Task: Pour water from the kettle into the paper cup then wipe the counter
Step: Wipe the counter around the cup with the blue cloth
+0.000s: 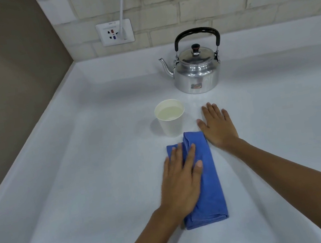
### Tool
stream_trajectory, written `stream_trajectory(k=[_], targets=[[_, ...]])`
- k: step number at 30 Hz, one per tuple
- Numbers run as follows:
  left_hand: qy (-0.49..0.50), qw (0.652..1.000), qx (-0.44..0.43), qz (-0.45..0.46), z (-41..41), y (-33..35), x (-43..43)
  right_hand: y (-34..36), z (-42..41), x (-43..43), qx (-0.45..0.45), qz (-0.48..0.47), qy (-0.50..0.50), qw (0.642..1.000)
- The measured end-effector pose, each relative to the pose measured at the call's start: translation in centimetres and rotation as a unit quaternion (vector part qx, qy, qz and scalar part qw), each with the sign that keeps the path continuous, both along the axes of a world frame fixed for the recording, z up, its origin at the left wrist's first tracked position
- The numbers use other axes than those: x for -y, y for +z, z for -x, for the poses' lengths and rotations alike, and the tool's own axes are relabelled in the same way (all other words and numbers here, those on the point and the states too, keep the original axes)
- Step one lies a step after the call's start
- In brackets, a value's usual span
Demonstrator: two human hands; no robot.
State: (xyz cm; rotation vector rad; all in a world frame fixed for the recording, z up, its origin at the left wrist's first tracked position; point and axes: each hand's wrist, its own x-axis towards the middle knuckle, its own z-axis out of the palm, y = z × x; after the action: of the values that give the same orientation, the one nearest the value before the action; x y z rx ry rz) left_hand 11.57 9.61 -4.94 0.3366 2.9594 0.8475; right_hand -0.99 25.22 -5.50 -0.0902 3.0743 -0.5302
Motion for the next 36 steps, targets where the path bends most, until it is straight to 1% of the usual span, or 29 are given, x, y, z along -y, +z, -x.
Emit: stream_trajectory(k=[1, 3, 5, 7, 8, 10, 12, 13, 15, 21, 25, 29, 32, 36], targets=[[0.015, 1.000, -0.014, -0.014, 0.3, 0.3, 1.6, 0.5, -0.2, 0.0, 0.006, 0.044, -0.011, 0.999], [0.062, 0.996, -0.058, -0.013, 1.6, 0.8, 5.1, 1.7, -1.4, 0.5, 0.000, 0.124, -0.049, 0.991], [0.107, 0.992, -0.066, 0.012, 3.5, 0.8, 8.1, 2.5, -3.9, 2.2, -0.036, 0.141, -0.054, 0.988], [0.133, 0.989, -0.027, 0.061, 5.9, 0.5, 9.7, 2.7, -7.4, 5.0, -0.051, 0.136, -0.017, 0.989], [0.138, 0.986, -0.008, 0.089, 6.9, 0.3, 10.0, 2.6, -9.2, 6.5, -0.038, 0.125, 0.004, 0.991], [0.141, 0.982, 0.005, 0.129, 8.1, -0.3, 10.0, 1.7, -11.6, 8.8, -0.017, 0.045, 0.038, 0.998], [0.143, 0.978, -0.004, 0.152, 8.5, -0.8, 10.0, 1.0, -12.6, 9.7, -0.031, -0.038, 0.051, 0.997], [0.145, 0.977, -0.009, 0.158, 8.5, -1.1, 10.0, 1.0, -12.7, 9.7, -0.036, -0.055, 0.046, 0.997], [0.143, 0.977, -0.018, 0.158, 8.5, -1.6, 10.3, 1.0, -13.2, 8.8, -0.042, -0.064, 0.035, 0.996], [0.144, 0.974, -0.044, 0.172, 8.5, -2.1, 10.3, 0.5, -14.2, 3.6, -0.065, -0.052, 0.016, 0.996], [0.151, 0.972, -0.038, 0.177, 8.6, -2.0, 10.0, 0.3, -8.9, 0.1, -0.059, -0.077, -0.018, 0.995], [0.146, 0.973, -0.037, 0.175, 8.6, -1.8, 9.9, 0.7, -2.7, 1.0, -0.039, -0.114, -0.065, 0.991], [0.144, 0.973, -0.047, 0.175, 8.5, -1.8, 10.1, 0.5, -2.9, 2.4, -0.040, -0.123, -0.032, 0.991], [0.138, 0.973, -0.049, 0.178, 8.5, -1.8, 10.2, 0.1, -8.3, 0.9, -0.073, -0.097, 0.054, 0.991]])
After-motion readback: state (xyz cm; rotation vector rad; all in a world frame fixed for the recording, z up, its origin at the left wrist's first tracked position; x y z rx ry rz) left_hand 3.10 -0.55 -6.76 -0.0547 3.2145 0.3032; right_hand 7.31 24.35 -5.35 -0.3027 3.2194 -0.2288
